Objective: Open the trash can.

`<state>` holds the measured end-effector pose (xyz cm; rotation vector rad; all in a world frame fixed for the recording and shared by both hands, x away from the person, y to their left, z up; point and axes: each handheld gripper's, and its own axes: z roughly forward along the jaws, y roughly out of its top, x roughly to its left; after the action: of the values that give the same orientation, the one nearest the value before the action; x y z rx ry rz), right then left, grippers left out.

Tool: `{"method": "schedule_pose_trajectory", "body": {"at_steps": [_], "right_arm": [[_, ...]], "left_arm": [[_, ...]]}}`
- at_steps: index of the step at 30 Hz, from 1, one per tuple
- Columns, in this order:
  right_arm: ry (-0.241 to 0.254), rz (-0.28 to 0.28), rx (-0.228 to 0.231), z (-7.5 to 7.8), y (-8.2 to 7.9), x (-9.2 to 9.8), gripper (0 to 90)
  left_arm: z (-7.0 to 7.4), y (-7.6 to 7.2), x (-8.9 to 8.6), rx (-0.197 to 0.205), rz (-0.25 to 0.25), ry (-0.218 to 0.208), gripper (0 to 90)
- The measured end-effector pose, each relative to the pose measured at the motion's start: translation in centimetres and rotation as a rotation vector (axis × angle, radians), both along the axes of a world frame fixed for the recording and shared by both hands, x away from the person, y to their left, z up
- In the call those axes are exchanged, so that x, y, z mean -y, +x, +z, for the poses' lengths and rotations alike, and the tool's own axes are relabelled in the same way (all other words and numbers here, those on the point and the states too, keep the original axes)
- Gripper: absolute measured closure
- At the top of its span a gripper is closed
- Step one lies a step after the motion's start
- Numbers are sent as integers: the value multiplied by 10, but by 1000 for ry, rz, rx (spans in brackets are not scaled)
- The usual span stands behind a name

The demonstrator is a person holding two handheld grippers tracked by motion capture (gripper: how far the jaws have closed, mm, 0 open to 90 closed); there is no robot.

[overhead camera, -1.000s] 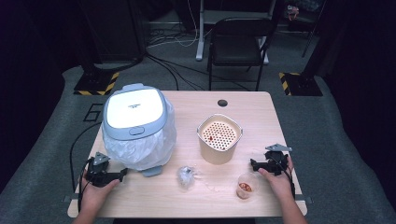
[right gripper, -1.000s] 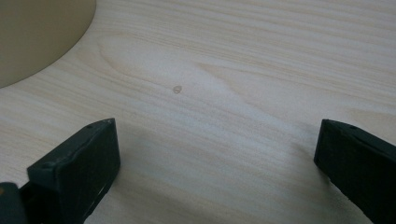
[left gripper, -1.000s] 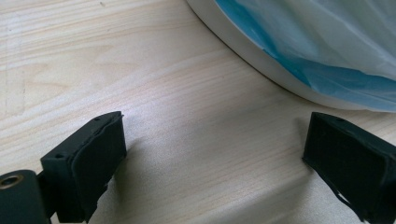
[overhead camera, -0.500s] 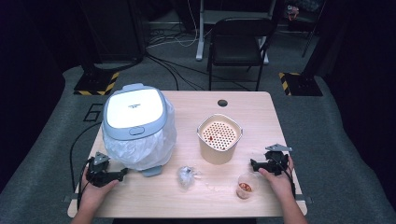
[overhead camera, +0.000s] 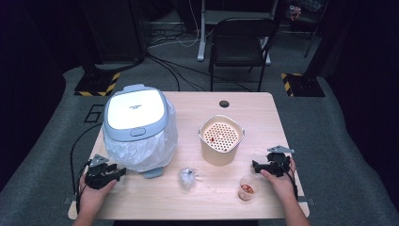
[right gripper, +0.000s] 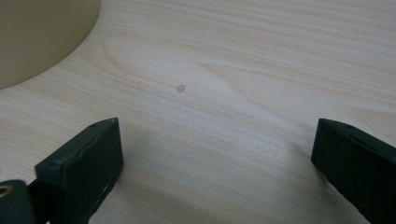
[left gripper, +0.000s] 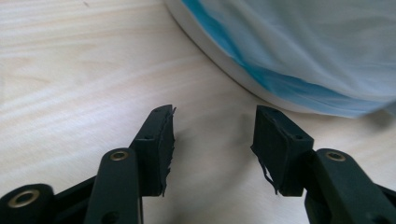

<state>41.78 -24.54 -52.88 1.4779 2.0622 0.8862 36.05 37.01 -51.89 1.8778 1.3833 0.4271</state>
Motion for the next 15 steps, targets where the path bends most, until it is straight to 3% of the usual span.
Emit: {"method": "schedule_pose_trajectory", "body": {"at_steps": [1,3,7,8,15], "right_arm": [[1,-1,2,0,0,0,31],[1,4,7,0,-1,0,42],[2,0,8,0,-2,-1,45],[3,-2,8,0,-2,-1,52],[9,-19,14,0,-2,-1,71]], "left_arm": [[3,-3,2,1,7,-23,508],[10,-9,4,8,12,-28,543],[30,-23,13,27,-32,-18,604],[35,-31,19,32,-71,-10,632],[43,-46,47,45,-152,-36,676]]}}
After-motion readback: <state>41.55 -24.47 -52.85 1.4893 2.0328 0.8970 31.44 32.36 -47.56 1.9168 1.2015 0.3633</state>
